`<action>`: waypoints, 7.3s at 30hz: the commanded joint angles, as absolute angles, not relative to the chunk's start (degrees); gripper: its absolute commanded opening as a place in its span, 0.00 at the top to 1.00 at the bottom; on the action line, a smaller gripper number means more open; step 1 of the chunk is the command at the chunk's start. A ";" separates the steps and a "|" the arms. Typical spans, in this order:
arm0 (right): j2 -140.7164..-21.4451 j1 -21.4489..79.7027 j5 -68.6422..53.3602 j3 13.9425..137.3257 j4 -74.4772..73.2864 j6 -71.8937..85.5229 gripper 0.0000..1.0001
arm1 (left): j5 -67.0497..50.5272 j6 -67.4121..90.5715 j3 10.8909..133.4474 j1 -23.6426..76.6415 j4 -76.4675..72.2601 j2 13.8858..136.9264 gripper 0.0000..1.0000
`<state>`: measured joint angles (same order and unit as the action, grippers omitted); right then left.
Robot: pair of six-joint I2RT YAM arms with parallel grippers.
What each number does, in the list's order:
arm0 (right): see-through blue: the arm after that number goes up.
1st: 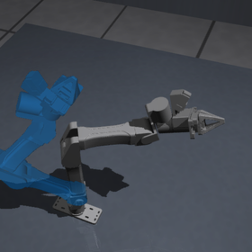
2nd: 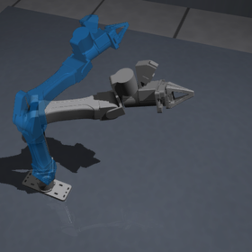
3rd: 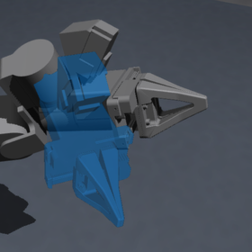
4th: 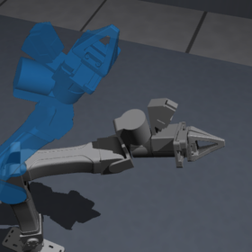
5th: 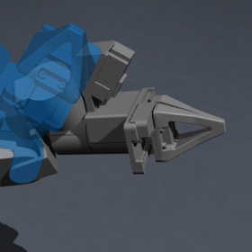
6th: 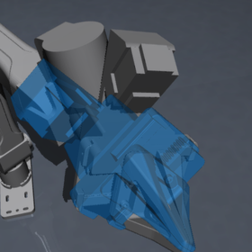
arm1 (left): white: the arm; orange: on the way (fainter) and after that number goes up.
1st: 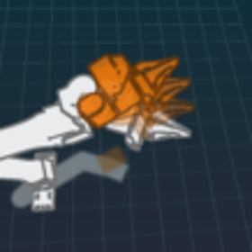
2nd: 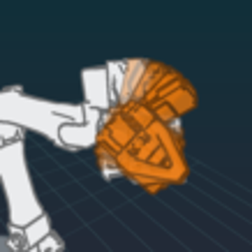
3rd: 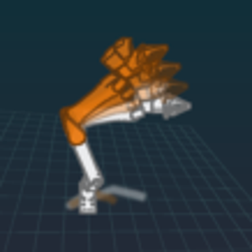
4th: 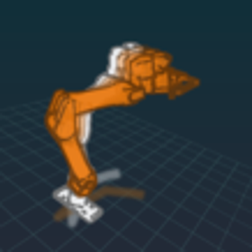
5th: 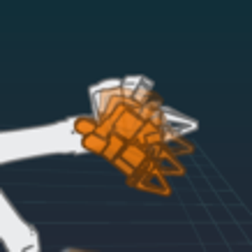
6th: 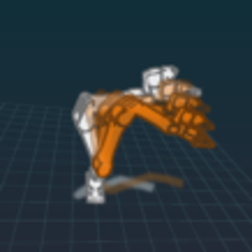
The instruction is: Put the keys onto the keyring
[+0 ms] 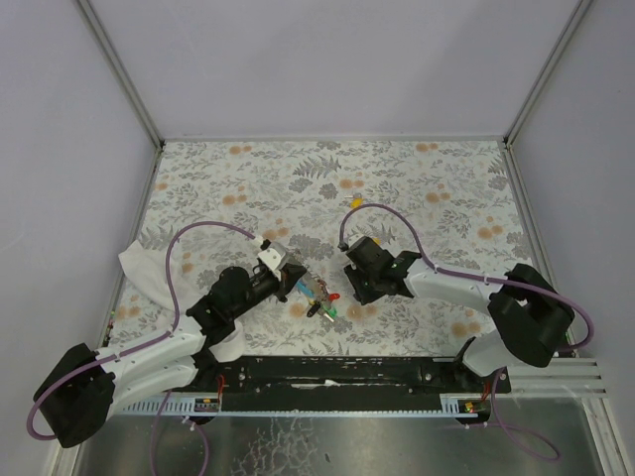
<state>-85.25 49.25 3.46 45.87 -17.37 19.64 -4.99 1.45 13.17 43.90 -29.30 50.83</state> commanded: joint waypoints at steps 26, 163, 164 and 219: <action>-91.91 49.61 3.60 53.48 -18.29 21.76 0.80 | -4.02 0.60 14.15 44.12 -33.05 50.74 1.00; -64.12 49.58 -35.47 35.98 5.15 -29.95 1.00 | -36.42 -9.54 13.59 44.13 -37.88 54.07 1.00; -64.35 49.63 -35.63 36.07 5.10 -30.01 1.00 | -36.46 -9.57 13.58 44.11 -37.88 54.16 1.00; -64.77 49.58 -37.58 36.08 6.13 -29.79 1.00 | -37.51 -9.49 14.23 44.13 -37.89 55.45 1.00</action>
